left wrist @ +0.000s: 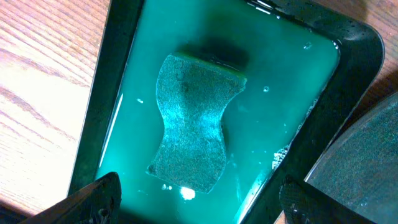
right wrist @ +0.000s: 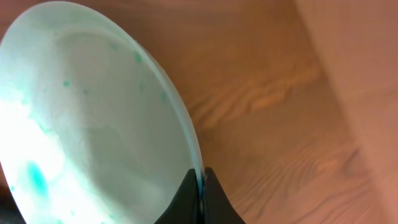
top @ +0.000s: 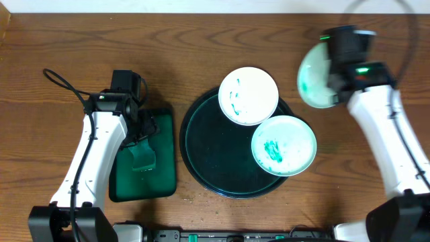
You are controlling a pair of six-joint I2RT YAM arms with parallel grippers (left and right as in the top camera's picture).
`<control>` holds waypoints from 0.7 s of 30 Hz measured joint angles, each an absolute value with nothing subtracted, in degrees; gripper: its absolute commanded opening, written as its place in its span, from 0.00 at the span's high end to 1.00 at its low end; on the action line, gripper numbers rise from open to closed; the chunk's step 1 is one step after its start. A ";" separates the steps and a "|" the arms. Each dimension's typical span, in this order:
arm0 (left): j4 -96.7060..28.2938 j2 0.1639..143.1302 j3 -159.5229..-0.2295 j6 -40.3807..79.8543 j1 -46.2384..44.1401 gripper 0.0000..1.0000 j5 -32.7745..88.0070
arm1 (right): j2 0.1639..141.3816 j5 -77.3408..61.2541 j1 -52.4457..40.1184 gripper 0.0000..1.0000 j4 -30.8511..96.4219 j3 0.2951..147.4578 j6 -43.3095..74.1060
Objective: Clean dirty plates on tray and stack at the side
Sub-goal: 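Carry the pale green plate right and set it on the table, then release the plate and move the right gripper to the pink-white plate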
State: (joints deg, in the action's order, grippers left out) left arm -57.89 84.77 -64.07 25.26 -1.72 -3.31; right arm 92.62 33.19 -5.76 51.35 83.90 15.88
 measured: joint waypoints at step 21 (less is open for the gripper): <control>-57.93 84.77 -64.07 25.23 -1.72 0.18 -3.31 | 110.10 6.11 14.31 0.99 49.04 84.01 19.20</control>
